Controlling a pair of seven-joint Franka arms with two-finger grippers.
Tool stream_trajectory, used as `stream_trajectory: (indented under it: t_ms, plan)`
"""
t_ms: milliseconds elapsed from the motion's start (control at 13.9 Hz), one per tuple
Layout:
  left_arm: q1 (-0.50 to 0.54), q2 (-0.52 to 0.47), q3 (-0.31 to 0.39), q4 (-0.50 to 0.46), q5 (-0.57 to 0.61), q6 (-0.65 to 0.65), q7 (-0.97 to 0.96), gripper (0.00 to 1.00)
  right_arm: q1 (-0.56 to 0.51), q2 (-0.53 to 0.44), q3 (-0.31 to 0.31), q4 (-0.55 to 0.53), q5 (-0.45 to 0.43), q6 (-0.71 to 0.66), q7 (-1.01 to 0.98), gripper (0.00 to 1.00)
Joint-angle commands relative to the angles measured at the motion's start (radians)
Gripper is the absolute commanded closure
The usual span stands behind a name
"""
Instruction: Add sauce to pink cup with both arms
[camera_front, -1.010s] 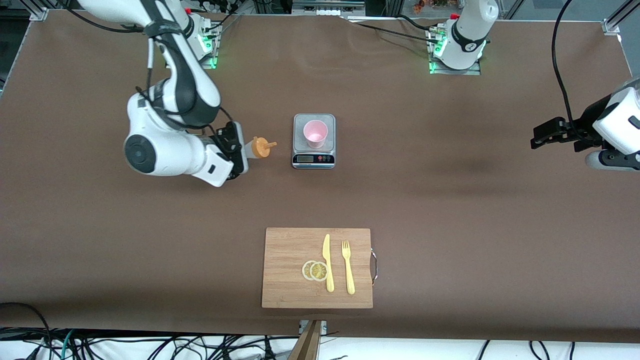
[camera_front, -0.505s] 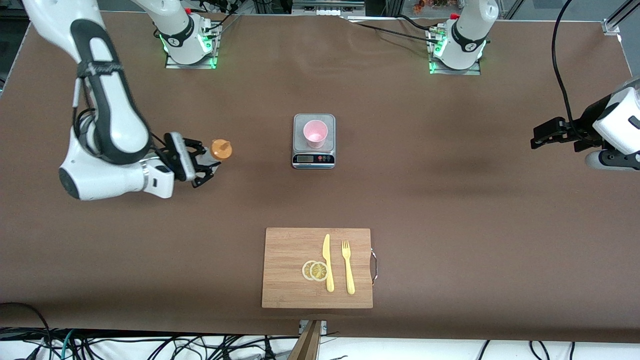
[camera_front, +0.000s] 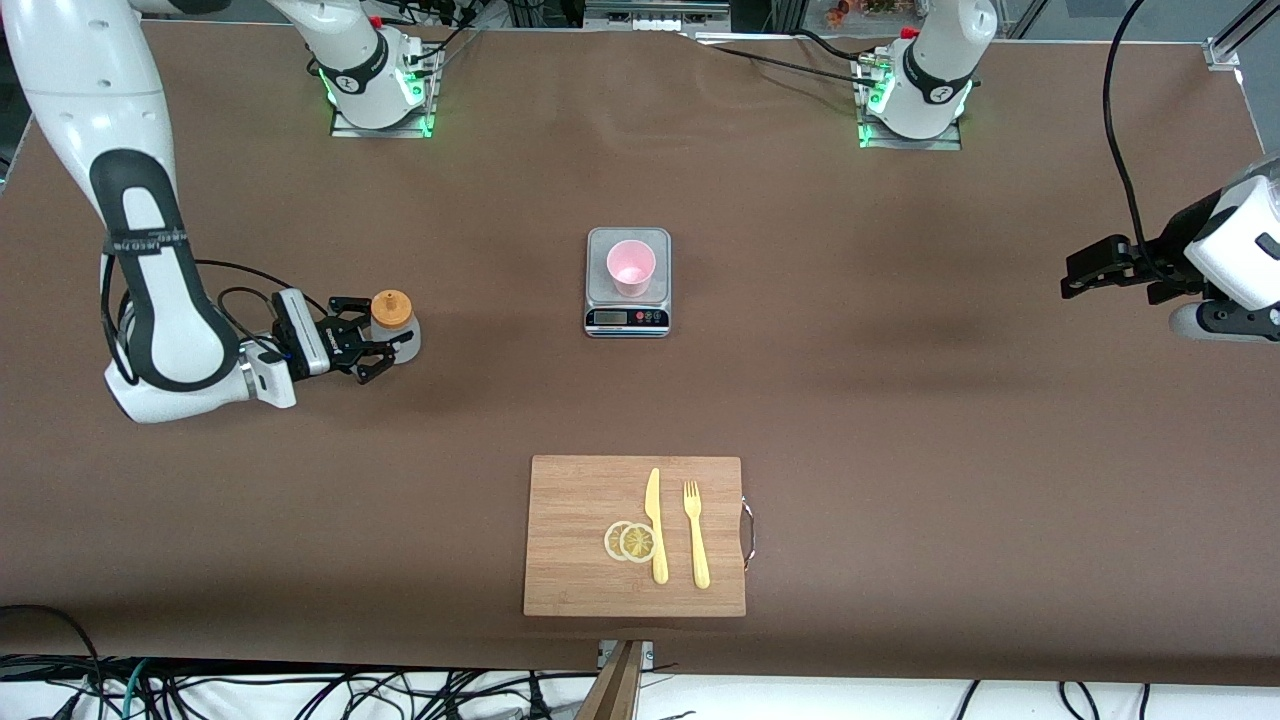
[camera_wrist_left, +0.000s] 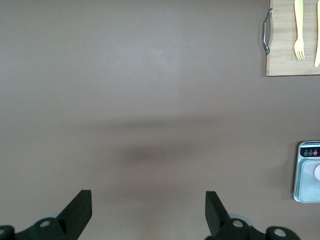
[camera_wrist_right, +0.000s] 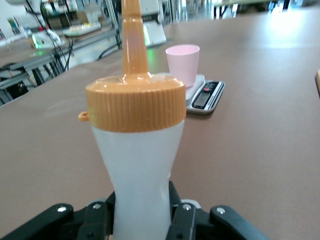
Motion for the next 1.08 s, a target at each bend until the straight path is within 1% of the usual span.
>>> stream_trajectory:
  t_ms: [0,216,288,361,433,505,793,865,1010]
  plan:
    - [-0.005,0.008,0.004,0.02,0.009,-0.011,0.016,0.0,-0.051,0.052,0.015,0.035,0.049,-0.063,-0.085,0.75]
    - [-0.006,0.008,0.004,0.02,0.009,-0.011,0.016,0.0,-0.092,0.113,0.015,0.05,0.052,-0.063,-0.175,0.74]
    - [-0.006,0.009,0.004,0.02,0.009,-0.011,0.016,0.0,-0.1,0.134,0.015,0.064,0.067,-0.068,-0.206,0.74]
    - [-0.006,0.009,0.004,0.02,0.009,-0.011,0.016,0.0,-0.104,0.142,0.015,0.07,0.07,-0.077,-0.217,0.69]
    - [-0.006,0.009,0.004,0.02,0.009,-0.01,0.016,0.0,-0.112,0.142,0.015,0.074,0.07,-0.085,-0.214,0.41]
    - [-0.006,0.009,0.004,0.02,0.009,-0.011,0.016,0.0,-0.112,0.139,0.015,0.08,0.07,-0.096,-0.213,0.01]
    - [-0.006,0.009,0.004,0.02,0.009,-0.011,0.016,0.0,-0.147,0.138,0.011,0.098,0.046,-0.096,-0.2,0.0]
    - [-0.008,0.011,0.004,0.02,0.009,-0.01,0.016,0.0,-0.158,0.133,0.005,0.106,0.023,-0.097,-0.194,0.0]
    - [-0.008,0.011,0.003,0.02,0.009,-0.01,0.016,0.0,-0.16,0.131,-0.028,0.138,-0.008,-0.099,-0.168,0.0]
